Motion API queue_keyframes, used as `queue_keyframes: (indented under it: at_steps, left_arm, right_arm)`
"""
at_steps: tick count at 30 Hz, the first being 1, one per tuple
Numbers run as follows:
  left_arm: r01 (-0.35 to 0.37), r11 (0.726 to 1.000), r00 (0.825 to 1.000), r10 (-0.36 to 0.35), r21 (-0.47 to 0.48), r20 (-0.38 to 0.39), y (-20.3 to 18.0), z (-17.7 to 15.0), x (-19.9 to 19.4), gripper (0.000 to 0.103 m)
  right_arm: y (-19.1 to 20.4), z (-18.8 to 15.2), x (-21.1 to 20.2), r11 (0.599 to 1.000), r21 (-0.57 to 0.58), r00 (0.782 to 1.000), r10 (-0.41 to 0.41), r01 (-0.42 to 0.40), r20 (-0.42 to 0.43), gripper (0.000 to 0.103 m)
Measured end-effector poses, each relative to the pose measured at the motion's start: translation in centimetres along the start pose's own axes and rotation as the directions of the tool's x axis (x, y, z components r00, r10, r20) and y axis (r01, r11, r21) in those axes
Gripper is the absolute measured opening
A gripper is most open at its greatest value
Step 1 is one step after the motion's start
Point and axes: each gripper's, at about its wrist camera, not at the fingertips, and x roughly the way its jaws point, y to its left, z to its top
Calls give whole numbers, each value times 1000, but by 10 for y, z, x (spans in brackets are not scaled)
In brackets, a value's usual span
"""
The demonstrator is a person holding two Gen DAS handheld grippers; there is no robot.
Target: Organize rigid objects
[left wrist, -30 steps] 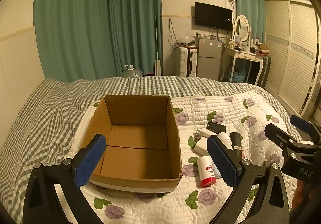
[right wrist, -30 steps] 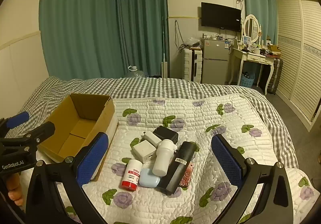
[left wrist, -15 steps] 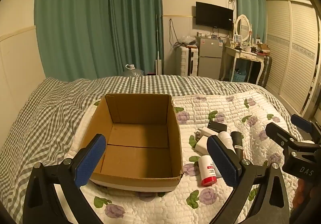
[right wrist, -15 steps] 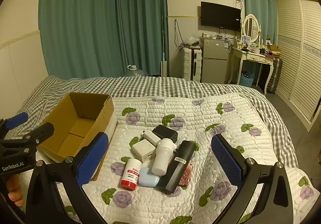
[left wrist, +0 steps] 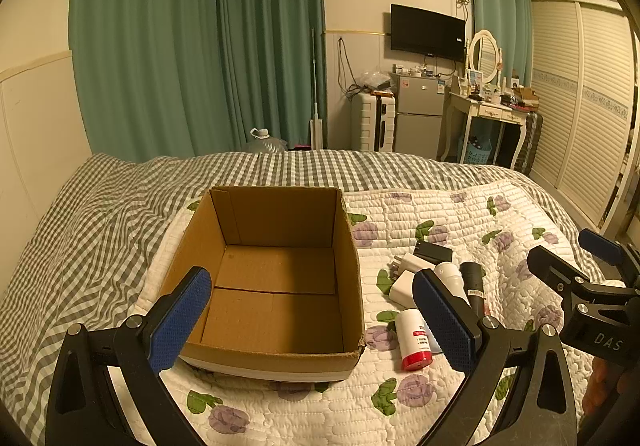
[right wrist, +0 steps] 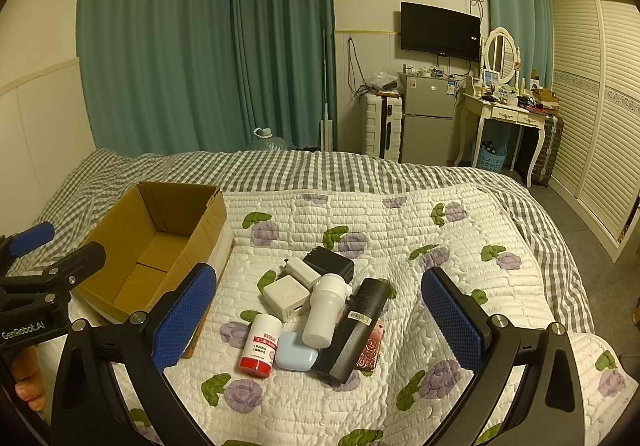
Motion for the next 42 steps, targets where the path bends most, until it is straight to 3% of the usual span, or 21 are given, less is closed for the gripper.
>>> queue_keyframes:
  at_steps: [42]
  left_arm:
    - [-2, 1000, 1000, 2, 1, 0, 0, -2, 1, 102]
  right_arm:
    - [0, -2, 2, 1000, -2, 1000, 0, 0, -6, 103]
